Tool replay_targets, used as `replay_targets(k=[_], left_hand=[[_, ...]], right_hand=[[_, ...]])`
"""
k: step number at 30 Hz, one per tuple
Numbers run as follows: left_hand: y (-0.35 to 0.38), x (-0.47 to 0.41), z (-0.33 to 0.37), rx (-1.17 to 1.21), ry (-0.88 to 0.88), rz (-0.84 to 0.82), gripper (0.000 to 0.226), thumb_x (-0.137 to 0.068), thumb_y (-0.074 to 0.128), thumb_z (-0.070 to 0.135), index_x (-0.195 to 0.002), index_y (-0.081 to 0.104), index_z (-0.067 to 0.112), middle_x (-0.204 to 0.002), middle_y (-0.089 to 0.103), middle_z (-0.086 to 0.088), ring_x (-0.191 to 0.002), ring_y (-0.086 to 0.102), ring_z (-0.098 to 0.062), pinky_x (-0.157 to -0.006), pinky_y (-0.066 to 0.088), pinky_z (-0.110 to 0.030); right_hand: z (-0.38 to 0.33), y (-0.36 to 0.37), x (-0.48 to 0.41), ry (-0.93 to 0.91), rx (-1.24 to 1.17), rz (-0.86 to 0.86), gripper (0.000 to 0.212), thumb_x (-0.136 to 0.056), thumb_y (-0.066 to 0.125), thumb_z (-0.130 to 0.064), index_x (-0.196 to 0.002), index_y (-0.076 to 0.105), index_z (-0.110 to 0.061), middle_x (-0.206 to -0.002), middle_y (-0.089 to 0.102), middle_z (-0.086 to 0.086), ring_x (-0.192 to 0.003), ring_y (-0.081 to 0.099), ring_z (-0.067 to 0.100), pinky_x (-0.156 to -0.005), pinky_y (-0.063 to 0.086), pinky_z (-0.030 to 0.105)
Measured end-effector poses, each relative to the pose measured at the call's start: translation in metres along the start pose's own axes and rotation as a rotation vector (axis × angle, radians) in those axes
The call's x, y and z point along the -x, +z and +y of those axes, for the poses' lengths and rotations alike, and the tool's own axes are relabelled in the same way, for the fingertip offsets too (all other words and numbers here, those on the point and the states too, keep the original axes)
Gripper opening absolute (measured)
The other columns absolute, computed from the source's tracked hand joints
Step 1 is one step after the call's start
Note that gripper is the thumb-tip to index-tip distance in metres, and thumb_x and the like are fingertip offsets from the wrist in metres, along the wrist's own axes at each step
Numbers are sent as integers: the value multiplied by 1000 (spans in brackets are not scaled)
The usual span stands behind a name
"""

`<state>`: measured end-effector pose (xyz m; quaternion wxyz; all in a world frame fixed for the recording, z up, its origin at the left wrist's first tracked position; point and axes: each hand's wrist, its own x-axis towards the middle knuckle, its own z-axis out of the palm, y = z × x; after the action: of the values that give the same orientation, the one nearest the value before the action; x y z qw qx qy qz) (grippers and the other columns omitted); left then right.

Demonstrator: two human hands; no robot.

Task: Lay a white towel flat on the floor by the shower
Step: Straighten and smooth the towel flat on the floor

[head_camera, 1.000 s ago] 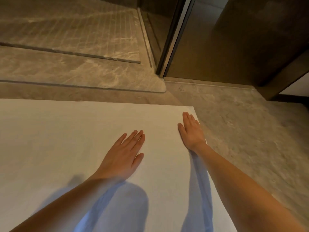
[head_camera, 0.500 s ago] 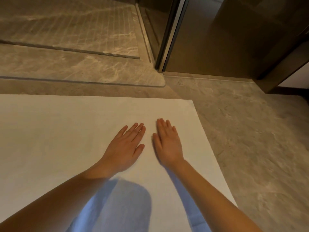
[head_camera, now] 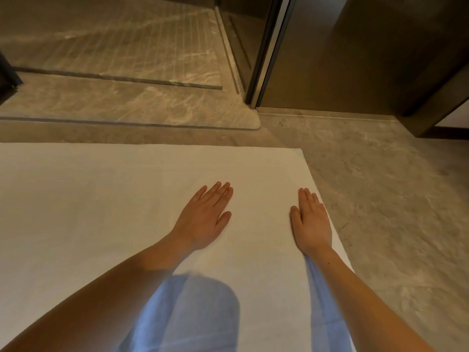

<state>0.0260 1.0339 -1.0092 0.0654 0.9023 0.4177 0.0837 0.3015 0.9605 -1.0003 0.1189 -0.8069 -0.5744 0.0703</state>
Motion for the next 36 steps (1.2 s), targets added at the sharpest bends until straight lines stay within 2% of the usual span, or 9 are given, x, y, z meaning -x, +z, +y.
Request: replay_targets(k=[4,9,13,17,21,25,29,32,36], left_hand=[[-13,19,9,107,-96,50,53,-102,25,31,-153,19,20,-161,16,4,-149,6,-13,-118,-8,-26],[-27,95,9,49,-140,-17,58,-100,15,40,-155,8,19,-162,4,2,-149,-3,-15,-118,-12,-30],[-37,142,20,42,-136,-100,66,-95,5,43,-154,5,15,-161,-3,0,-149,-6,-18,-118,-11,-38],[-37,153,35,-51,-180,-111,60,-95,20,34,-147,36,8,-155,30,-9,-145,24,-24,-118,21,-45],[-24,149,39,-72,-147,-195,62,-96,9,31,-153,4,6,-162,-4,-11,-148,-10,-25,-119,-10,-41],[-23,158,31,-41,-149,-146,67,-93,-4,37,-154,3,10,-162,-6,-6,-148,-12,-20,-119,-12,-38],[-24,175,13,26,-204,-71,64,-96,1,43,-153,-2,16,-160,-11,1,-147,-14,-14,-119,-9,-38],[-30,194,-10,47,-287,-47,63,-96,6,44,-154,4,18,-160,-5,3,-148,-8,-13,-121,-3,-34],[-47,219,-47,8,-370,-29,62,-97,18,41,-148,32,8,-156,25,-7,-144,25,-24,-118,17,-37]], right_hand=[[-2,-6,2,22,27,-42,56,-103,24,-32,-155,14,-13,-162,13,3,-150,6,17,-122,5,36],[-32,-16,8,44,21,15,55,-104,24,-29,-153,17,-6,-161,18,12,-149,11,25,-121,9,41],[-114,-5,63,-243,-99,18,58,-101,19,-36,-153,21,-10,-159,21,3,-149,14,20,-121,9,35],[-174,17,115,-438,-114,-58,52,-103,25,-27,-152,25,-11,-158,21,0,-148,15,18,-121,12,35],[-184,34,127,-412,-111,-145,50,-104,26,-24,-153,21,-15,-161,18,-1,-149,8,14,-121,4,30],[-174,43,128,-430,-13,-164,54,-103,14,-34,-155,10,-19,-162,5,-6,-147,-5,7,-120,-3,27],[-174,45,128,-426,4,-156,55,-103,19,-34,-155,11,-18,-161,5,-6,-147,-6,6,-121,-1,29],[-173,45,128,-432,29,-154,56,-103,19,-34,-156,8,-19,-161,3,-7,-148,-5,8,-121,-2,29],[-173,44,127,-437,7,-155,55,-103,24,-32,-155,11,-18,-162,8,-5,-149,0,11,-121,0,30]])
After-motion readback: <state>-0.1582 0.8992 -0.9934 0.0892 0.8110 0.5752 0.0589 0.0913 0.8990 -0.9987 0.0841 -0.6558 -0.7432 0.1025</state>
